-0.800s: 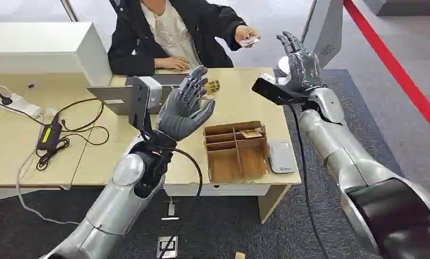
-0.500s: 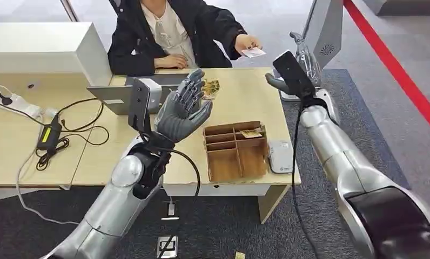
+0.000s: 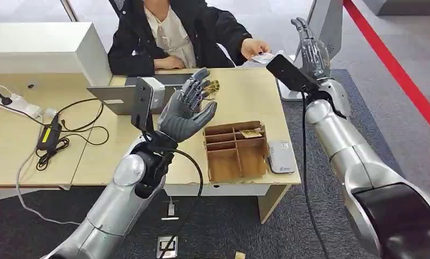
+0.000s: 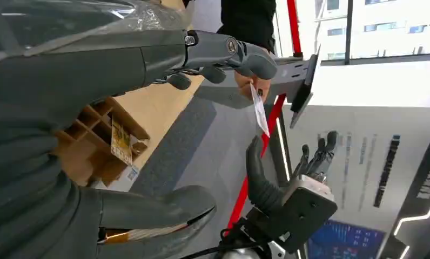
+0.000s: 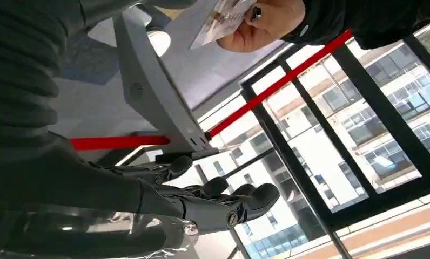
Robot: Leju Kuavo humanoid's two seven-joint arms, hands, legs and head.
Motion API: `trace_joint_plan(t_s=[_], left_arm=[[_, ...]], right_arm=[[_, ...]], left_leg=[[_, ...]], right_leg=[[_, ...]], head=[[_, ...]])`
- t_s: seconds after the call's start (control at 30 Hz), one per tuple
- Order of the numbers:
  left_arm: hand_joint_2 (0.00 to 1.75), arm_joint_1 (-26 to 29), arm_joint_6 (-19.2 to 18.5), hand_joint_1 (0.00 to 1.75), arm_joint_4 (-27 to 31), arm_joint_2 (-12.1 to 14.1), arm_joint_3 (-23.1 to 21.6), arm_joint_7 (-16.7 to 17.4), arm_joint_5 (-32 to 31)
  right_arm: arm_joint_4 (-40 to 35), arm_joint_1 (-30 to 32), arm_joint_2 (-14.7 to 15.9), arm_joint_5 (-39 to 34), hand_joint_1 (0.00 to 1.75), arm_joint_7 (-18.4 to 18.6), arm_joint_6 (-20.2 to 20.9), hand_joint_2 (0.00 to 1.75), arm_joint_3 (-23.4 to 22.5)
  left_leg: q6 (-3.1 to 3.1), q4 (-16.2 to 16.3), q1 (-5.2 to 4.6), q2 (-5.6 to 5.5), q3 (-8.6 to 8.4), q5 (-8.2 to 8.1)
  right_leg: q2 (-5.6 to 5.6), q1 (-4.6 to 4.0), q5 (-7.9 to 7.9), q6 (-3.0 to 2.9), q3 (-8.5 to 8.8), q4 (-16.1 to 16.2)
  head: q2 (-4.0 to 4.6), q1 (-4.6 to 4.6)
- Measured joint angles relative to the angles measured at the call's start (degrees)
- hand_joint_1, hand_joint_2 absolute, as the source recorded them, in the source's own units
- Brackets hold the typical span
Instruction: Pass the card to the sensor for recognition and then transmit it.
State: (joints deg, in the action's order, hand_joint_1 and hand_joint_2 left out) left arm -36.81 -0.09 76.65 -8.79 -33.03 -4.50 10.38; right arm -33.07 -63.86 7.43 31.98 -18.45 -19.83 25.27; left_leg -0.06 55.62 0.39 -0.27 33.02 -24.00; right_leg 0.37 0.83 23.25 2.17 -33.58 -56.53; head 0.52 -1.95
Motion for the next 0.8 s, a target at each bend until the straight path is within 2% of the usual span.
trace_joint_plan(t_s=[0.57, 0.6, 0.63, 0.8], left_arm=[[1.75, -0.18, 0.00, 0.00, -0.98, -0.55, -0.02, -0.48, 0.04], [1.75, -0.18, -0.02, 0.00, -1.03, -0.55, -0.02, -0.48, 0.04], [1.75, -0.18, -0.09, 0.00, -1.05, -0.55, -0.02, -0.50, 0.04], [1.75, -0.20, -0.42, 0.00, -1.16, -0.72, -0.02, -0.68, 0.04]], right_arm=[[6.60, -1.48, -1.62, 5.83, 0.00, 0.68, -3.02, 1.75, 1.99], [6.82, -1.48, -1.64, 5.92, 1.62, 0.81, -3.12, 1.75, 2.01], [7.04, -1.48, -1.64, 5.92, 1.75, 0.85, -3.17, 1.75, 2.03], [7.85, -1.51, -1.64, 5.48, 1.75, 0.59, -3.08, 1.75, 2.12]], left_leg=[[0.00, 0.00, 0.00, 0.00, 0.00, 0.00], [0.00, 0.00, 0.00, 0.00, 0.00, 0.00], [0.00, 0.00, 0.00, 0.00, 0.00, 0.00], [0.00, -0.01, 0.00, 0.00, 0.00, 0.00]], right_leg=[[0.00, 0.00, 0.00, 0.00, 0.00, 0.00], [0.00, 0.00, 0.00, 0.00, 0.00, 0.00], [0.00, 0.00, 0.00, 0.00, 0.00, 0.00], [0.00, -0.01, 0.00, 0.00, -0.01, 0.00]], head=[[0.00, 0.00], [0.00, 0.00], [0.00, 0.00], [0.00, 0.00]])
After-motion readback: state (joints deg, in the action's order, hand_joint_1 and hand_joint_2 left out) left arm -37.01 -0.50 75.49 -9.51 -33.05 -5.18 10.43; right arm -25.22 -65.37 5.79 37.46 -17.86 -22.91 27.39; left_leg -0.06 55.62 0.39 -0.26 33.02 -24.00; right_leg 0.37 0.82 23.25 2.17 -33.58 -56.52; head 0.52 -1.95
